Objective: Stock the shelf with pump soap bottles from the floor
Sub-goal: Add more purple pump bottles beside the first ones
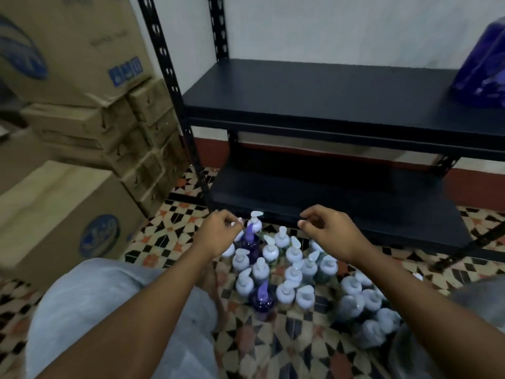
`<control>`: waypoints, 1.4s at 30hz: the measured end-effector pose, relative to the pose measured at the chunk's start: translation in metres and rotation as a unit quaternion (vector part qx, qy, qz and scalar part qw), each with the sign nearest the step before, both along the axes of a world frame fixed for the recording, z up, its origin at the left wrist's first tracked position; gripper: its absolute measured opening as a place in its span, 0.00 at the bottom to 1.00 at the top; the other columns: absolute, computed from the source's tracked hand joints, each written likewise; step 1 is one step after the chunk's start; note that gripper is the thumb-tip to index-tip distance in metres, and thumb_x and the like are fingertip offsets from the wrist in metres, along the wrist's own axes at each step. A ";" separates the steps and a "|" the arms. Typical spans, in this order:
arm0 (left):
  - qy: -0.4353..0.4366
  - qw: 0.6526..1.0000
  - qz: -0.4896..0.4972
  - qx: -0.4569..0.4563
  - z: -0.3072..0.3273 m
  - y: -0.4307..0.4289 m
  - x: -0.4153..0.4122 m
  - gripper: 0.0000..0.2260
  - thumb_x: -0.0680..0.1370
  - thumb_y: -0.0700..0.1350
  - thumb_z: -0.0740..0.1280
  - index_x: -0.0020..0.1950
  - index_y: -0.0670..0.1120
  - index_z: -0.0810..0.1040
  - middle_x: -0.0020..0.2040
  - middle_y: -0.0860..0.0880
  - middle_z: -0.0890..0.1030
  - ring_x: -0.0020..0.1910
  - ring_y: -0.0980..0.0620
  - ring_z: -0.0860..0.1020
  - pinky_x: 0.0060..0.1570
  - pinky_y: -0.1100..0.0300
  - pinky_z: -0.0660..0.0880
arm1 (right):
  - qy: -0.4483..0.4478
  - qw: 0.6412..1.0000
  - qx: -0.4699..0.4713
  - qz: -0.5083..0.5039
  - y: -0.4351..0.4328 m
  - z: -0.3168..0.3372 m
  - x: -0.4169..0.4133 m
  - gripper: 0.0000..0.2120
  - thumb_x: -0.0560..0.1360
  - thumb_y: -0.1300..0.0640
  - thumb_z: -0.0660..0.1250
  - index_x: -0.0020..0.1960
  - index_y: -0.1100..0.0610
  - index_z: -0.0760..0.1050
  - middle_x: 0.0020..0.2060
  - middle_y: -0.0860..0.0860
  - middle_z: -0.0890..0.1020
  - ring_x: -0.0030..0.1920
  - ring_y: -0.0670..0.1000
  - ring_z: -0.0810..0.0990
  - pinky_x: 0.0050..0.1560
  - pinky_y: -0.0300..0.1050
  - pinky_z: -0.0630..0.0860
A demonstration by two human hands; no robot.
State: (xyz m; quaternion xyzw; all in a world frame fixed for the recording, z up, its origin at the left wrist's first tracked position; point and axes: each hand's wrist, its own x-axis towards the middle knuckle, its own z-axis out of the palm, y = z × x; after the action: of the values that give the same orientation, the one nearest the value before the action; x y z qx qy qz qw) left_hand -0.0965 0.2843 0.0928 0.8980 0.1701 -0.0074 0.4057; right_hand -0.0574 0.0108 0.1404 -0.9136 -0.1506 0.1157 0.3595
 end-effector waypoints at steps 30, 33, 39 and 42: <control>0.068 0.989 -0.127 0.029 -0.184 0.012 0.090 0.21 0.69 0.54 0.79 0.51 0.43 0.76 0.46 0.47 0.78 0.44 0.49 0.76 0.46 0.56 0.73 | 0.203 0.976 -0.054 -0.055 0.089 -0.265 -0.094 0.45 0.72 0.45 0.76 0.81 0.53 0.57 0.79 0.51 0.64 0.72 0.57 0.72 0.62 0.54 0.77; 0.094 0.986 -0.127 0.050 -0.199 0.009 0.102 0.25 0.68 0.53 0.81 0.55 0.41 0.75 0.49 0.45 0.76 0.48 0.44 0.77 0.46 0.55 0.71 | 0.202 0.976 -0.060 -0.057 0.089 -0.272 -0.091 0.46 0.72 0.46 0.77 0.82 0.51 0.56 0.80 0.50 0.61 0.72 0.58 0.72 0.61 0.56 0.77; 0.139 0.986 -0.062 0.068 -0.211 -0.001 0.113 0.30 0.64 0.52 0.84 0.57 0.41 0.76 0.51 0.42 0.79 0.50 0.43 0.78 0.51 0.51 0.76 | 0.186 0.979 -0.067 -0.054 0.087 -0.278 -0.086 0.35 0.72 0.47 0.77 0.74 0.53 0.68 0.68 0.50 0.75 0.63 0.58 0.76 0.51 0.53 0.77; 0.150 0.985 -0.040 0.080 -0.208 -0.009 0.115 0.27 0.65 0.50 0.83 0.56 0.42 0.77 0.49 0.43 0.81 0.49 0.43 0.80 0.49 0.52 0.77 | 0.157 0.982 -0.091 -0.052 0.086 -0.272 -0.087 0.30 0.71 0.44 0.75 0.69 0.51 0.71 0.60 0.49 0.78 0.54 0.57 0.80 0.45 0.52 0.77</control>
State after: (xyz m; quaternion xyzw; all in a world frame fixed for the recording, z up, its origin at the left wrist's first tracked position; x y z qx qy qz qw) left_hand 0.0186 0.2753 -0.1155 0.9224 0.1929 -0.1447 0.3017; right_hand -0.1441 0.0971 -0.1321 -0.9197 -0.0332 0.2518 0.2993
